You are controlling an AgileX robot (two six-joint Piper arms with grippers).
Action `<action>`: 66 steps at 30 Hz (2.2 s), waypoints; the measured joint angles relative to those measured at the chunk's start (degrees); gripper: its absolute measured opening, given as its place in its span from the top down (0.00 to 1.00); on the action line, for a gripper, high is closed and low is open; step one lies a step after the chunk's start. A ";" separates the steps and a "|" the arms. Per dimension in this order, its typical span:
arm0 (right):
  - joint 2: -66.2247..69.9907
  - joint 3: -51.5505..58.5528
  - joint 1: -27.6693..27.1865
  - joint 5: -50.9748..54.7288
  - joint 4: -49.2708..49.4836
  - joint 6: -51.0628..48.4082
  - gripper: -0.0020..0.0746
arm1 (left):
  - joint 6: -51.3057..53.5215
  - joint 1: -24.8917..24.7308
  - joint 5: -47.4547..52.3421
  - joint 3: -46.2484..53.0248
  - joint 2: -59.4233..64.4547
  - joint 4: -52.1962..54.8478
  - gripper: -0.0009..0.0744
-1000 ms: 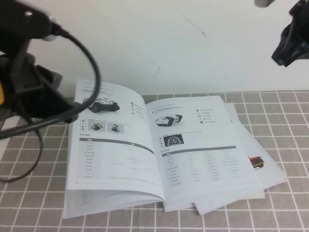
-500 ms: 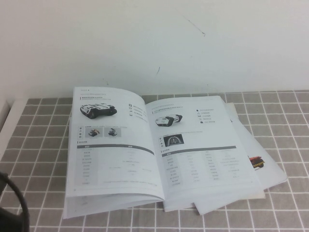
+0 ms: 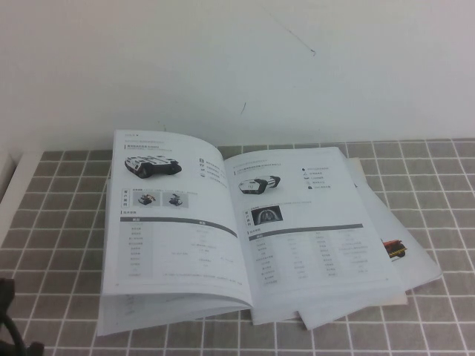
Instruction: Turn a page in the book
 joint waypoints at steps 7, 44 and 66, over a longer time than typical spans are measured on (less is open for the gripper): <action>-3.35 2.66 0.00 -0.38 -0.09 1.88 0.98 | -0.93 0.00 -5.46 1.23 0.00 0.99 0.99; -3.44 2.93 0.00 1.65 0.12 1.88 0.98 | -1.14 0.00 -1.31 5.75 -14.66 -20.97 0.99; -3.44 2.93 0.00 1.75 0.43 1.88 0.98 | 51.42 32.46 -16.96 19.82 -31.64 -51.96 0.99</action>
